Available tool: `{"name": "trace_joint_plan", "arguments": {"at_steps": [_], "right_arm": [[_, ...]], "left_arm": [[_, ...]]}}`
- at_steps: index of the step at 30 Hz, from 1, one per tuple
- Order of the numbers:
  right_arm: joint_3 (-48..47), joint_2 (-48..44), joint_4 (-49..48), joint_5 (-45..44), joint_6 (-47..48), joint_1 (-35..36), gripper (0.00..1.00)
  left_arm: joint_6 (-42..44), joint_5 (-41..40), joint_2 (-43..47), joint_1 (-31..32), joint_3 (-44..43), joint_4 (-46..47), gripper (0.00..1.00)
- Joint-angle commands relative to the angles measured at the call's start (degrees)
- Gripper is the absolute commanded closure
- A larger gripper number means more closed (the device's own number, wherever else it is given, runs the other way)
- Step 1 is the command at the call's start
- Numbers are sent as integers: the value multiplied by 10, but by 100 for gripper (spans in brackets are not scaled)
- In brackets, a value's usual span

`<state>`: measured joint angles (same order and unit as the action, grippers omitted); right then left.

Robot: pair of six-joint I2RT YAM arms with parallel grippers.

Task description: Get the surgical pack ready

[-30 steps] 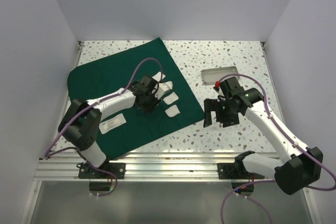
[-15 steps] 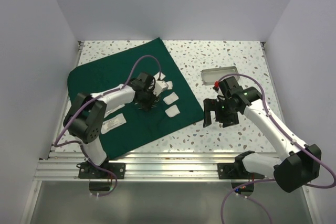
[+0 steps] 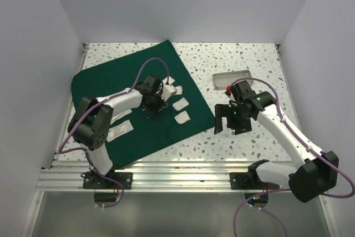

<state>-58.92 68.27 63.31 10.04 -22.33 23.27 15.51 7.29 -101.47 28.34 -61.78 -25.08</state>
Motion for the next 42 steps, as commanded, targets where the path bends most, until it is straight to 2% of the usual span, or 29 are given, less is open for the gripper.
{"name": "trace_joint_plan", "arguments": {"at_steps": [1,5,8,10,12,14,15,16,18,23,25,29,42], "right_arm": [[-21,5,-15,9,-9,1,1],[-37,18,-30,33,-11,1,1],[-50,40,-61,76,-20,1,3],[-55,58,-106,128,-52,0,6],[-54,67,-182,162,-91,1,16],[-38,72,-248,197,-175,1,25],[-30,74,-318,207,-203,1,26],[-16,74,-349,212,-250,2,28],[-17,78,-400,195,-280,2,30],[-53,109,-424,161,-295,16,33],[-58,120,-427,154,-303,18,40],[-57,137,-428,150,-307,29,46],[-70,152,-418,130,-290,44,46]], "left_arm": [[-24,0,26,-5,-45,-14,100],[-92,10,55,-6,-105,-79,100],[-151,88,92,-10,-128,-101,100],[-228,178,115,-17,-115,-89,100],[-271,272,135,-17,-80,-47,100],[-347,324,154,-15,-45,3,100],[-369,344,173,-15,-14,46,100],[-406,351,184,-15,-1,68,100],[-448,366,205,-12,31,126,100],[-476,381,201,-1,42,141,100],[-502,388,198,0,52,172,100],[-522,390,183,5,47,196,100],[-509,417,112,9,-9,175,100]]}}
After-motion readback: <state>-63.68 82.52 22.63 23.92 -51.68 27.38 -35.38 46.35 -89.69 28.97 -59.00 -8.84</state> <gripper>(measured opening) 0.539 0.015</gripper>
